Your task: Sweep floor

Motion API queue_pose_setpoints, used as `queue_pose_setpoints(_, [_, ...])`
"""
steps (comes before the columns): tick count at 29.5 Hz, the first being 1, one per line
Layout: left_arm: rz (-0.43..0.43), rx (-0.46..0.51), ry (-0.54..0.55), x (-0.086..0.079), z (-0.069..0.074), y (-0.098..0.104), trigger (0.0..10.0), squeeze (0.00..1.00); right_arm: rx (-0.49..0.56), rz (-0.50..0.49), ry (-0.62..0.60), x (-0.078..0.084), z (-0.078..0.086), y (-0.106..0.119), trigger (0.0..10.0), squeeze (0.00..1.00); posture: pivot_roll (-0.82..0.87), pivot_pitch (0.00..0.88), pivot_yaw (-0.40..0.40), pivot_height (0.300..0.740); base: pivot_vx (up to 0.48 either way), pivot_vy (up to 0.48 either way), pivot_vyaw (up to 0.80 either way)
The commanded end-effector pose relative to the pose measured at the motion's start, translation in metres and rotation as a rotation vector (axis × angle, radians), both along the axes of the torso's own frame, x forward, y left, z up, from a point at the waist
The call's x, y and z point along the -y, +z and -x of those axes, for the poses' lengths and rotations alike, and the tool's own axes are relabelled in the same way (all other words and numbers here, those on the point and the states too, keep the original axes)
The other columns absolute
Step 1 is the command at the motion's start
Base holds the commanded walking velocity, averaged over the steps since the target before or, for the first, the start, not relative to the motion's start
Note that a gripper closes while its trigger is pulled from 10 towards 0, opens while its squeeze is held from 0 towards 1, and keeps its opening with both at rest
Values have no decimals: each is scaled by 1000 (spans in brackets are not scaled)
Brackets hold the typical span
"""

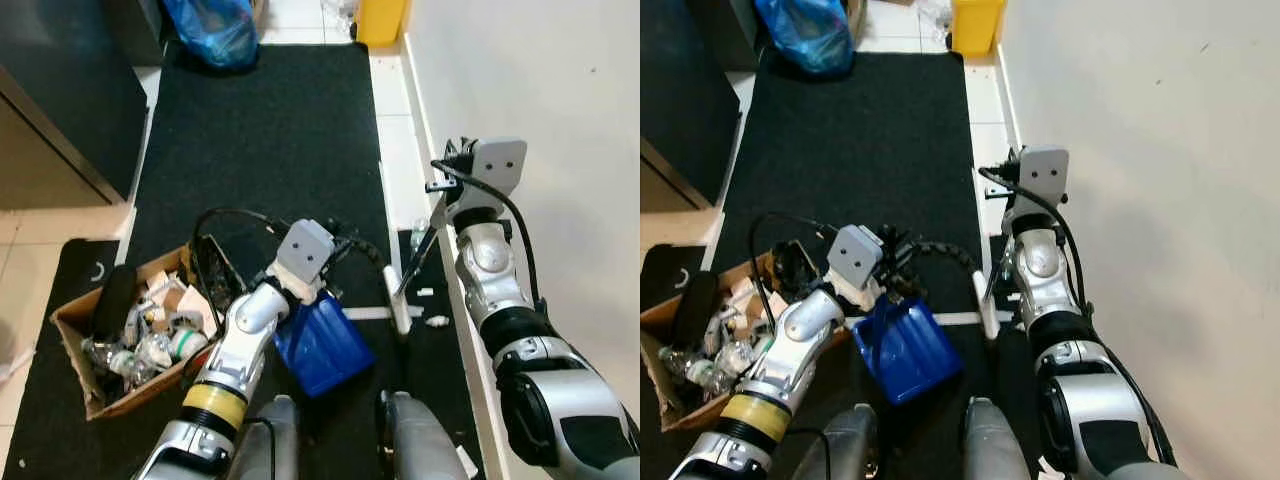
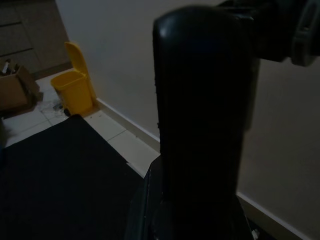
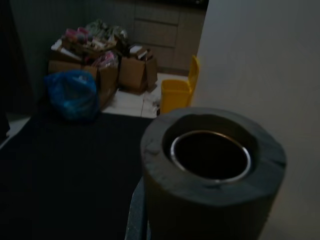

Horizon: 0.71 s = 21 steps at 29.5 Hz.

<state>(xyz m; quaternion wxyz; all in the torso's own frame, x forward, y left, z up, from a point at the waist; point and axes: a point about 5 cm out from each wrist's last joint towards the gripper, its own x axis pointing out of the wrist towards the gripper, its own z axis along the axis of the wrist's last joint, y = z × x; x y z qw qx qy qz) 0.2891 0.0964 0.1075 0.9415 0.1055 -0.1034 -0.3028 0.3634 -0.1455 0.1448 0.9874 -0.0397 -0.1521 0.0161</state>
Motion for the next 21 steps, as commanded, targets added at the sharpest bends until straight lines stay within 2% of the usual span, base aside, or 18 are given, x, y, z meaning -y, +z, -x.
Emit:
queue_pose_setpoints(1, [16,1,16,2,4,-4,10000,0,27,2,27,-2,1,4,10000,0,121,274,-101,740,0,0,0])
queue_pose_setpoints(14, [-7,-52,62,-8,18,-28,10000,0,24,4,46,-4,-2,10,10000,0,124,302,-128,740,0,0,0])
queue_pose_setpoints(21, [-21,-45,154,-21,25,-37,10000,0,47,11,52,-1,-3,17,10000,0,114,343,-149,740,0,0,0])
